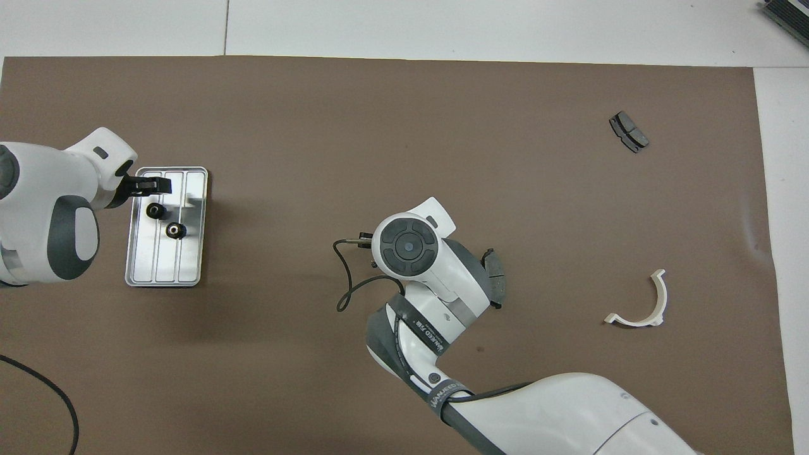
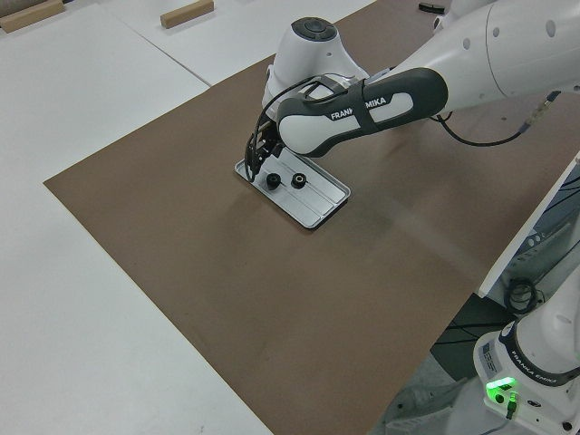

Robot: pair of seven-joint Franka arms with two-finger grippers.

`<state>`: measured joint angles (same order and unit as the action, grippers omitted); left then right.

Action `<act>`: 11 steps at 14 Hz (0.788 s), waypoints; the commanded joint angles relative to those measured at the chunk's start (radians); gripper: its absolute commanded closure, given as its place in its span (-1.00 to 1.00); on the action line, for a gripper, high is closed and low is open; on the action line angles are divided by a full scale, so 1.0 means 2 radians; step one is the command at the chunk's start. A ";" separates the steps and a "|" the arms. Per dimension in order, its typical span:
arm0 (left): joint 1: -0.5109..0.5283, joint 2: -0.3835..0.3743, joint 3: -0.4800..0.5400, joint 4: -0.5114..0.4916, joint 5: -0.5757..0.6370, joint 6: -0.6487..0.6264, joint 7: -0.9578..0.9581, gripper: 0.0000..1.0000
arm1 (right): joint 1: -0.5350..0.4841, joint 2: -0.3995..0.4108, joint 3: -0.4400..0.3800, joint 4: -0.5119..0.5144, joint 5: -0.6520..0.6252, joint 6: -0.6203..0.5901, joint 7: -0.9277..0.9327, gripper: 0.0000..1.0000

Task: Pick bearing gear from pile to tray
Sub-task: 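Carry the second gear mid-table and release it with the right gripper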

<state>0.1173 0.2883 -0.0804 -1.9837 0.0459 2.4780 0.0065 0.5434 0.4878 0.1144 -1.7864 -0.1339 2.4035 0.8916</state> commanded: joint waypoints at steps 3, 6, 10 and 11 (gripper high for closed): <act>-0.059 0.012 0.000 0.052 -0.083 -0.029 -0.032 -1.00 | -0.048 -0.051 -0.002 -0.016 -0.012 -0.001 -0.014 -1.00; -0.124 0.012 0.000 0.051 -0.084 -0.011 -0.109 -1.00 | -0.094 -0.111 -0.002 -0.037 -0.011 -0.017 -0.050 -1.00; -0.214 0.008 0.001 0.030 -0.084 0.020 -0.167 -1.00 | -0.173 -0.180 -0.001 -0.034 -0.006 -0.093 -0.156 -1.00; -0.236 0.007 0.001 0.026 -0.084 0.025 -0.172 -1.00 | -0.191 -0.196 0.000 -0.033 -0.001 -0.114 -0.185 -1.00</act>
<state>-0.2778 0.3062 -0.0984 -1.9077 -0.1052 2.4895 -0.3175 0.2307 0.1770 0.0964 -1.8097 -0.1410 2.2238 0.6137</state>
